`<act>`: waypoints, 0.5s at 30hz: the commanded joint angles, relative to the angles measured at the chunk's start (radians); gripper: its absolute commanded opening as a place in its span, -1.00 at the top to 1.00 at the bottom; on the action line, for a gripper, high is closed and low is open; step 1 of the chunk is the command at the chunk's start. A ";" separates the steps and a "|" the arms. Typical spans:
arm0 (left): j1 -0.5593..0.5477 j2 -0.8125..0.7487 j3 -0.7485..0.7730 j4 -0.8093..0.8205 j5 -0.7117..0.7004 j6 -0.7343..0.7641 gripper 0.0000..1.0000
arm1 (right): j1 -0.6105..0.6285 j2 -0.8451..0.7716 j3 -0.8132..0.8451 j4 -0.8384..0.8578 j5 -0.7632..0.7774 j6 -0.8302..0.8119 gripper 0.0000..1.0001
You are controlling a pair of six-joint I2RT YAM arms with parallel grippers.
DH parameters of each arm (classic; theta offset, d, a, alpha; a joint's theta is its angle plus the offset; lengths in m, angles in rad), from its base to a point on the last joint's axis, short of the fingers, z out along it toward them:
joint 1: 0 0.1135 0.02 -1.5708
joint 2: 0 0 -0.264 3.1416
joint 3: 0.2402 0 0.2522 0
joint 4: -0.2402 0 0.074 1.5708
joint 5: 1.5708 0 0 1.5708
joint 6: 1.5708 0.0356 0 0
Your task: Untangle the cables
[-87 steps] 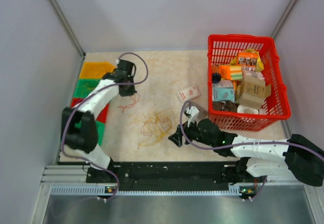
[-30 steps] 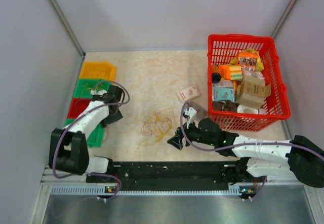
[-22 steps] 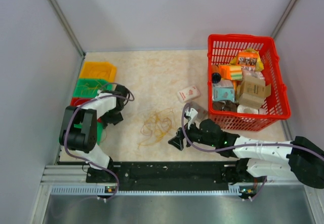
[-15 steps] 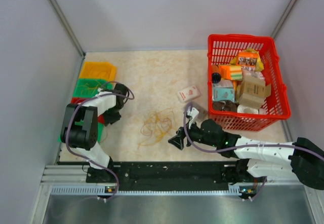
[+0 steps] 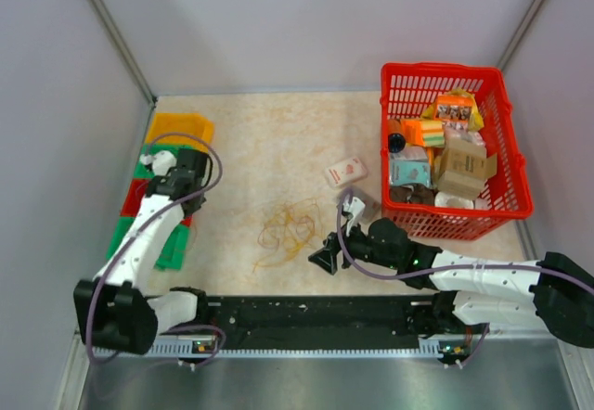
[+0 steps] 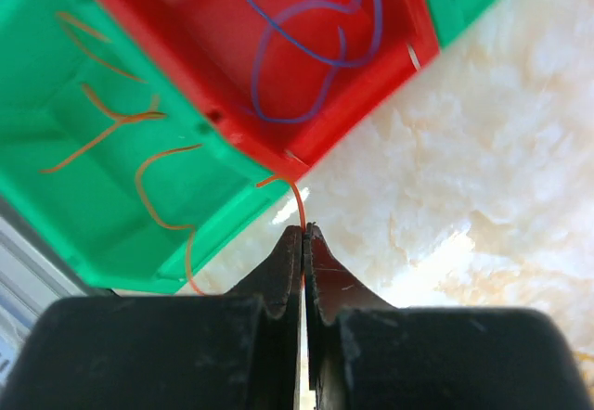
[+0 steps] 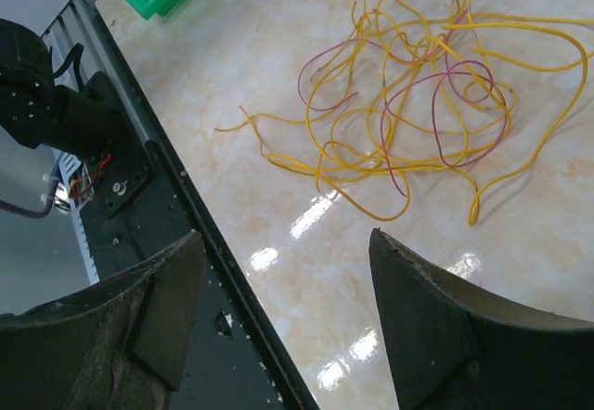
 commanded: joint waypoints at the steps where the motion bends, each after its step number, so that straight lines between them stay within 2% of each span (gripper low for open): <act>1: 0.128 -0.181 -0.036 -0.079 -0.053 -0.121 1.00 | -0.003 0.003 0.026 0.014 -0.029 -0.009 -0.42; 4: 0.382 -0.250 -0.105 0.012 0.097 -0.098 1.00 | -0.001 0.006 0.037 0.008 -0.045 -0.009 -0.42; 6: 0.500 -0.261 -0.136 0.079 0.168 -0.087 1.00 | -0.003 0.004 0.043 0.000 -0.049 -0.009 -0.42; 11: 0.663 -0.140 -0.084 0.136 0.185 -0.130 1.00 | -0.001 -0.006 0.052 -0.032 -0.059 -0.006 -0.41; 15: 0.749 -0.039 -0.073 0.156 0.275 -0.149 1.00 | -0.001 -0.031 0.054 -0.061 -0.048 -0.006 -0.41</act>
